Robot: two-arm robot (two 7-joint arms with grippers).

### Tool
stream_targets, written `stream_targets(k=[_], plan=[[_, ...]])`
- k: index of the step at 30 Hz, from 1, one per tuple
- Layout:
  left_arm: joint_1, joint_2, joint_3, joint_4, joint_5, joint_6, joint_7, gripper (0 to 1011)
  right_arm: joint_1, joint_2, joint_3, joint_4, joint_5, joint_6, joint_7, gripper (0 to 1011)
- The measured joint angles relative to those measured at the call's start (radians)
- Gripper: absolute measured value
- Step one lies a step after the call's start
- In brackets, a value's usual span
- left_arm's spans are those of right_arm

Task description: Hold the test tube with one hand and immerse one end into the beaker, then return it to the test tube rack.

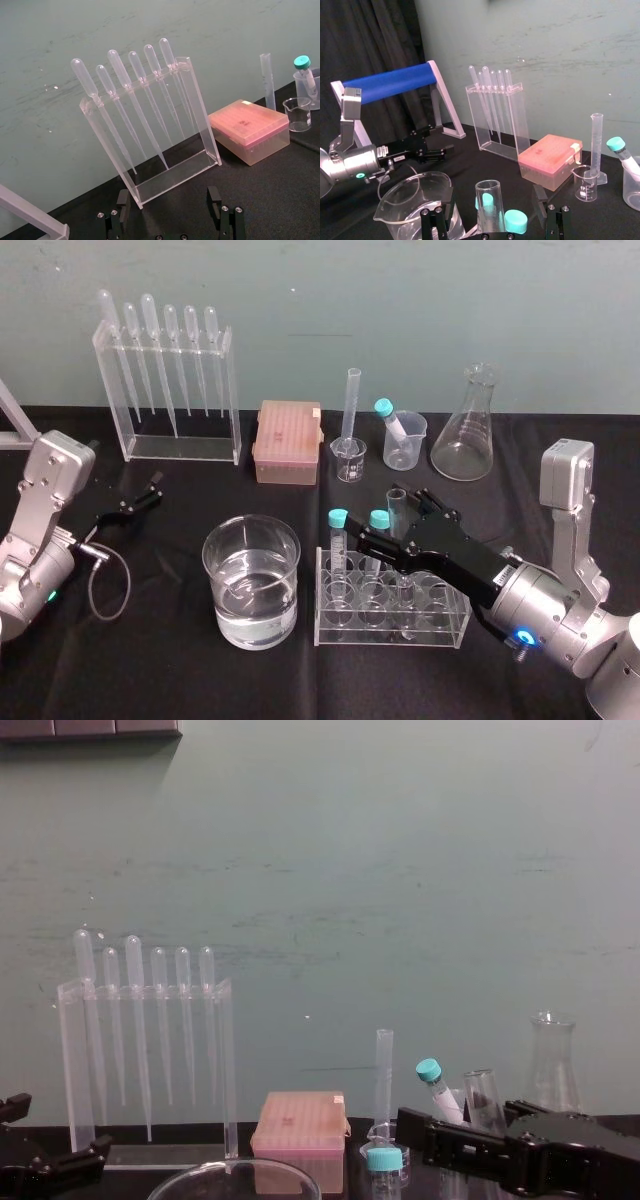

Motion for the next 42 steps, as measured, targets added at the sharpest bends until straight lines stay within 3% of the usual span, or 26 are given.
stream_targets(k=[14, 17, 42], plan=[[0.0, 0.0, 0.0, 0.0, 0.0, 0.0, 0.0, 1000, 0.001, -0.001, 0.001, 0.0, 0.0, -0.001, 0.0, 997], [0.0, 0.0, 0.0, 0.0, 0.0, 0.0, 0.0, 1000, 0.001, -0.001, 0.001, 0.001, 0.0, -0.001, 0.0, 946], [0.0, 0.0, 0.0, 0.0, 0.0, 0.0, 0.0, 1000, 0.001, -0.002, 0.001, 0.001, 0.0, -0.002, 0.002, 203]])
